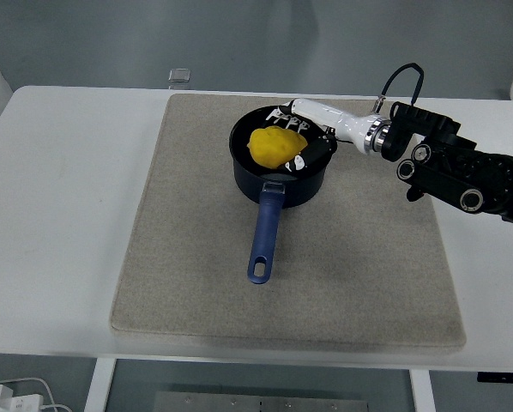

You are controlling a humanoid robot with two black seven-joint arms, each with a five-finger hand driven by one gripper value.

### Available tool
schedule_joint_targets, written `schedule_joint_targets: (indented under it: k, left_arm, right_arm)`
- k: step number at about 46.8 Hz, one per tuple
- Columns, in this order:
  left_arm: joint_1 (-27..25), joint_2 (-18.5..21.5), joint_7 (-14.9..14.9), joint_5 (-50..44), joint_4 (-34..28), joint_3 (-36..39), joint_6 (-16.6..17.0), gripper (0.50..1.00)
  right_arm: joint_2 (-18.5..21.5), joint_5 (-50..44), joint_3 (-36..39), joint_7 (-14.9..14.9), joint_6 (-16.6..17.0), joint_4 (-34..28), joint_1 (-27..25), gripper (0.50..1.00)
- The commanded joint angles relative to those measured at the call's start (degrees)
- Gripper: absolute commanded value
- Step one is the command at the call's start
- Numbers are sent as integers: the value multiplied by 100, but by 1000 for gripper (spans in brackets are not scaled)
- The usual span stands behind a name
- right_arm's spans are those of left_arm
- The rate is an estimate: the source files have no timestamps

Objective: Put the potato in the blue pot

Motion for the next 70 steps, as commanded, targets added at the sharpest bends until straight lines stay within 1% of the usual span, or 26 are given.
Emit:
schedule_joint_targets:
  k: [1, 8, 9, 11, 12, 14, 15, 49, 52, 55, 58, 61, 70]
  left_arm:
    - [-1, 0, 0, 0, 0, -5, 0, 1000]
    - [-1, 0, 0, 0, 0, 4, 0, 1000]
    - [-1, 0, 0, 0, 0, -5, 0, 1000]
    - [-1, 0, 0, 0, 0, -5, 0, 1000]
    - [-1, 0, 0, 0, 0, 4, 0, 1000]
    - [-1, 0, 0, 0, 0, 4, 0, 1000]
    - [-1, 0, 0, 0, 0, 4, 0, 1000]
    - [-1, 0, 0, 0, 0, 4, 0, 1000]
    - [-1, 0, 0, 0, 0, 4, 0, 1000]
    - [-1, 0, 0, 0, 0, 4, 0, 1000]
    - [-1, 0, 0, 0, 0, 4, 0, 1000]
    - [-1, 0, 0, 0, 0, 4, 0, 1000]
    - [-1, 0, 0, 0, 0, 4, 0, 1000]
  right_arm:
    - [59, -5, 6, -4, -8, -120, -57, 500]
    - [182, 13, 32, -4, -79, -322, -145, 500]
    - [191, 48, 49, -4, -79, -340, -154, 529]
    - [191, 74, 84, -4, -79, -340, -154, 700]
    - [200, 74, 93, -4, -79, -340, -154, 772]
    - [191, 92, 67, -4, -79, -340, -154, 888]
    - [191, 83, 58, -4, -79, -340, -154, 933]
    - [147, 101, 129, -4, -87, -331, -137, 936]
    - [121, 109, 137, -4, -149, -322, -128, 936]
    - [86, 144, 137, -4, -280, -305, -110, 936]
    - [59, 232, 137, -4, -368, -296, -93, 936]
    - [-2, 390, 172, -4, -386, -305, -84, 936]
    - [-239, 1260, 813, -13, -316, -305, -84, 938]
